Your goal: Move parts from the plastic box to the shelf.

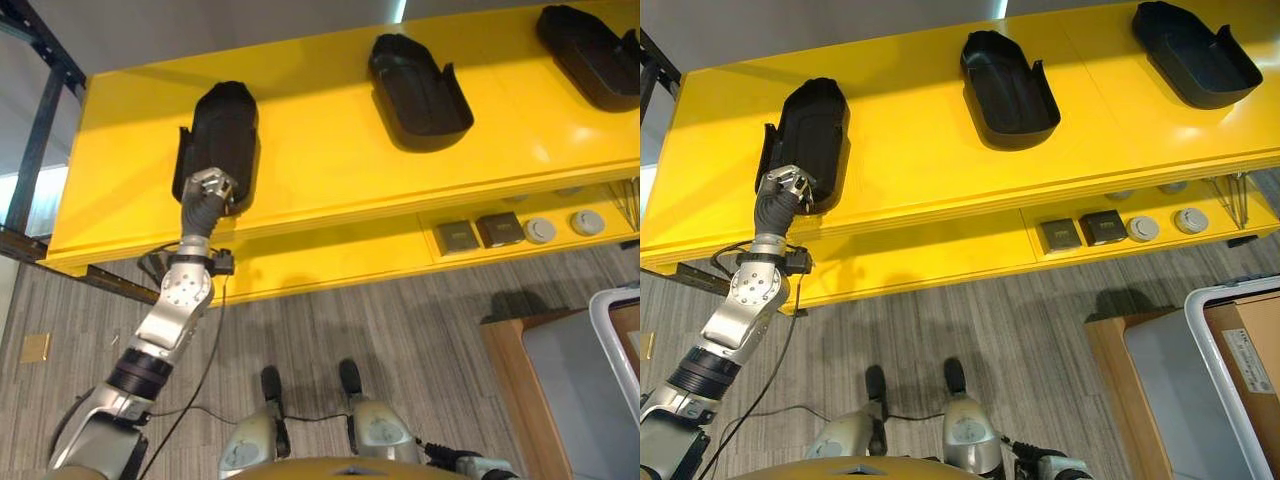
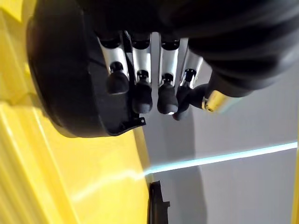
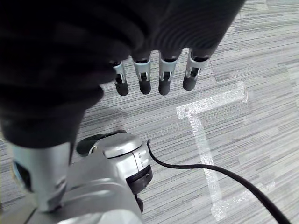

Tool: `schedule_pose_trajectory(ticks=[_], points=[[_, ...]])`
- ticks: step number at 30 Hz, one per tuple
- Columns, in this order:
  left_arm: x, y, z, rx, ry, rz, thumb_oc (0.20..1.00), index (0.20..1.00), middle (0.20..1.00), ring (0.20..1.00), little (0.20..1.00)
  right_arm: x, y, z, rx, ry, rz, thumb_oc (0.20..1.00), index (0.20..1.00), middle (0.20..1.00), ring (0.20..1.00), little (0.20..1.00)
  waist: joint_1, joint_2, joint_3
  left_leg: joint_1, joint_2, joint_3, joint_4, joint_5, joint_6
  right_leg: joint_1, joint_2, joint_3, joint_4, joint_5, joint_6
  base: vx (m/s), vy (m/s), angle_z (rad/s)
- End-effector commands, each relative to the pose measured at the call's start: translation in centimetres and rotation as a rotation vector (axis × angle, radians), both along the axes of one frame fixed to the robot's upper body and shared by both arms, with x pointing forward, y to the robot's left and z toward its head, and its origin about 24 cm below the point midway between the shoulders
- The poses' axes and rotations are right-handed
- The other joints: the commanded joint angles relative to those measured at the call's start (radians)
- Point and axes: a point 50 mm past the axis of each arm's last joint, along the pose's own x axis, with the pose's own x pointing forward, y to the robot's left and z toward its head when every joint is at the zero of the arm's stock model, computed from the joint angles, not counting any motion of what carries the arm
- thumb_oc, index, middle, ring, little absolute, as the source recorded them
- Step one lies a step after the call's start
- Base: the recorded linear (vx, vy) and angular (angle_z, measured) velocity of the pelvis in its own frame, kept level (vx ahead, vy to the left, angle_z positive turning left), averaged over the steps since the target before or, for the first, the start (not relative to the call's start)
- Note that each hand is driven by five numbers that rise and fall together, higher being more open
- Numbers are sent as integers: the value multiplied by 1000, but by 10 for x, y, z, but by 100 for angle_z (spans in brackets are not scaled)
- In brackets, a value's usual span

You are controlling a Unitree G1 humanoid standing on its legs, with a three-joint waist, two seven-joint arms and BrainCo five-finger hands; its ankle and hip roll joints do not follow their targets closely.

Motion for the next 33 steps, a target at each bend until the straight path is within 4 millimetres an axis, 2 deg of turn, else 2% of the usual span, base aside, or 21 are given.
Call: schedule_pose_trajectory(ticks=[1,6,12,25,33], points=[[-1,4,37,-48,-212,-7,200,200,200,200,200,-5,16,-5,46,18,4,1000,1000,1000,1000,1000,12,-30,12,52,-49,41,0,-163,37,-5,25,2,5,-56,-22,0,0,0],[-20,4,58,-69,-360,-38,200,200,200,200,200,-11,13,-6,40,32,-6,1000,1000,1000,1000,1000,24,-23,16,57,-49,33,0,-162,33,6,19,-13,3,-62,-23,5,-1,4],[-29,0,64,-27,-356,-75,200,200,200,200,200,-15,13,-7,42,35,-18,1000,1000,1000,1000,1000,41,-16,13,56,-49,18,0,-160,28,15,13,-34,1,-67,-22,4,-4,9],[-26,-2,12,-80,-95,-81,200,200,200,200,200,9,11,0,37,-20,-32,1000,1000,1000,1000,1000,58,3,65,22,-48,16,0,-146,21,-12,9,-49,5,-68,-23,-44,8,2],[-23,-6,1,-98,-56,-62,200,200,200,200,200,16,10,2,32,-36,-20,1000,1000,1000,1000,1000,48,12,83,14,-50,21,0,-141,20,-25,7,-46,8,-63,-22,-13,3,1]])
